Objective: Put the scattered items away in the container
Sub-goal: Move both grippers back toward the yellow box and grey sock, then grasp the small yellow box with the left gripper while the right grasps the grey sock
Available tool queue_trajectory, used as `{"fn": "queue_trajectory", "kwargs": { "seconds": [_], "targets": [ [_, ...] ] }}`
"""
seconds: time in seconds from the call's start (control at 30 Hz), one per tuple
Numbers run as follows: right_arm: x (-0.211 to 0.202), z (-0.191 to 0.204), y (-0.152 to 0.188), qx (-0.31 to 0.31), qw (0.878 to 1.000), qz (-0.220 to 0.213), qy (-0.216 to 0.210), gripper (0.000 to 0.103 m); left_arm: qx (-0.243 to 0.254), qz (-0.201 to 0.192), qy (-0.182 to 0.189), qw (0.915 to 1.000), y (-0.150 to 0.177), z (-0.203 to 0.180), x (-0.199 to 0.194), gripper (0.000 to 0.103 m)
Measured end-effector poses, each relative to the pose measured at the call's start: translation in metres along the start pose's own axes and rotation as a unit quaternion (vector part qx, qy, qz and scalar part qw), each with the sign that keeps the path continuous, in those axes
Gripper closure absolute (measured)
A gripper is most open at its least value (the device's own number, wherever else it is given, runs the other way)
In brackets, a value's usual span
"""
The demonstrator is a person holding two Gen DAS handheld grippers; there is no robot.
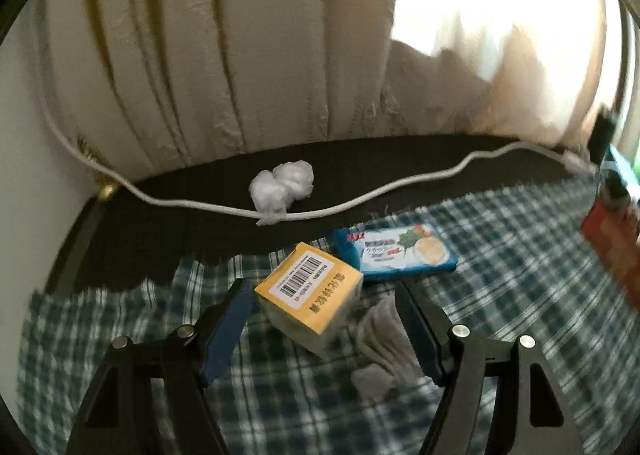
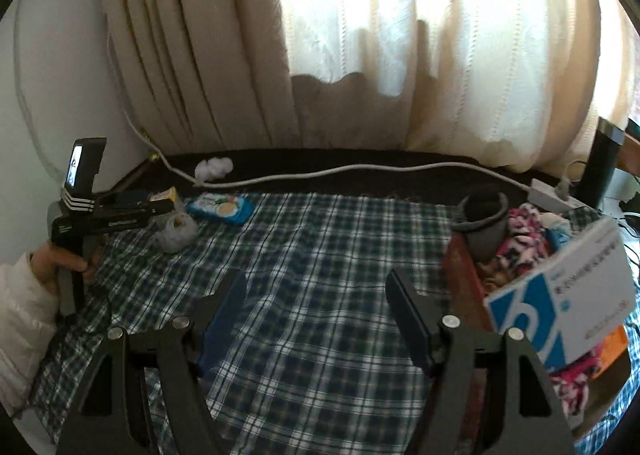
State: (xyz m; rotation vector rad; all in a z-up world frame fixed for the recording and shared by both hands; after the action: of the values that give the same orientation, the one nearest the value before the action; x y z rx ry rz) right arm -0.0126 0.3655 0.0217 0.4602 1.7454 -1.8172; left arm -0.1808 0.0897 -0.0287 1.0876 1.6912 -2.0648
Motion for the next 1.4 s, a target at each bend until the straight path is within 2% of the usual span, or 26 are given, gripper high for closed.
{"fn": "queue_trajectory", "kwargs": {
  "seconds": [0.23, 0.27, 0.33, 0.57, 0.77, 1.1, 1.17, 1.23, 1.27, 1.4],
  "targets": [
    [0.024, 0.026, -0.006, -0.024, 0.999, 0.019, -0.017, 0.027, -0.021, 0.005, 0.026, 0.9994, 0.000, 0.009, 0.008, 0.028],
    [0.027, 0.032, -0.007, -0.029, 0.999, 0.021, -0.020, 0.027, -0.024, 0.005, 0.030, 0.9992, 0.000, 0.010, 0.009, 0.031],
    [0.034, 0.043, -0.008, -0.040, 0.998, 0.027, -0.026, 0.027, -0.033, 0.007, 0.038, 0.9987, 0.002, 0.013, 0.009, 0.042],
    [0.067, 0.090, -0.019, -0.082, 0.993, 0.058, -0.061, 0.027, -0.078, -0.004, 0.037, 0.9962, 0.001, 0.030, 0.002, 0.047],
    [0.109, 0.120, -0.030, -0.074, 0.986, 0.102, -0.106, 0.027, -0.120, -0.041, 0.037, 0.9913, -0.011, 0.046, -0.022, 0.047],
    [0.179, 0.154, -0.038, -0.029, 0.979, 0.158, -0.129, 0.028, -0.138, -0.043, 0.042, 0.9886, -0.015, 0.051, -0.024, 0.047],
    [0.191, 0.155, -0.039, -0.014, 0.977, 0.169, -0.132, 0.032, -0.140, -0.043, 0.043, 0.9883, -0.015, 0.051, -0.024, 0.047],
    [0.204, 0.157, -0.037, -0.002, 0.974, 0.181, -0.138, 0.047, -0.139, -0.042, 0.043, 0.9885, -0.015, 0.049, -0.024, 0.047],
    [0.206, 0.158, -0.036, 0.003, 0.972, 0.184, -0.145, 0.052, -0.138, -0.042, 0.043, 0.9886, -0.014, 0.049, -0.024, 0.047],
    [0.197, 0.156, -0.034, 0.003, 0.975, 0.171, -0.139, 0.058, -0.134, -0.041, 0.044, 0.9891, -0.013, 0.046, -0.023, 0.047]
  ]
}}
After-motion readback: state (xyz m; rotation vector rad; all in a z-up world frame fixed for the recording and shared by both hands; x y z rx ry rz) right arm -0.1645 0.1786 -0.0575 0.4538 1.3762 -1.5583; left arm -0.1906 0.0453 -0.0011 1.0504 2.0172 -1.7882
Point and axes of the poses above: each gripper's, at about its wrist camera, not at the fingertips, and x roughly the way its jaws point, z to its left, y to its underside, the point moved 2 cm from there along x, roughly the way its jaws point
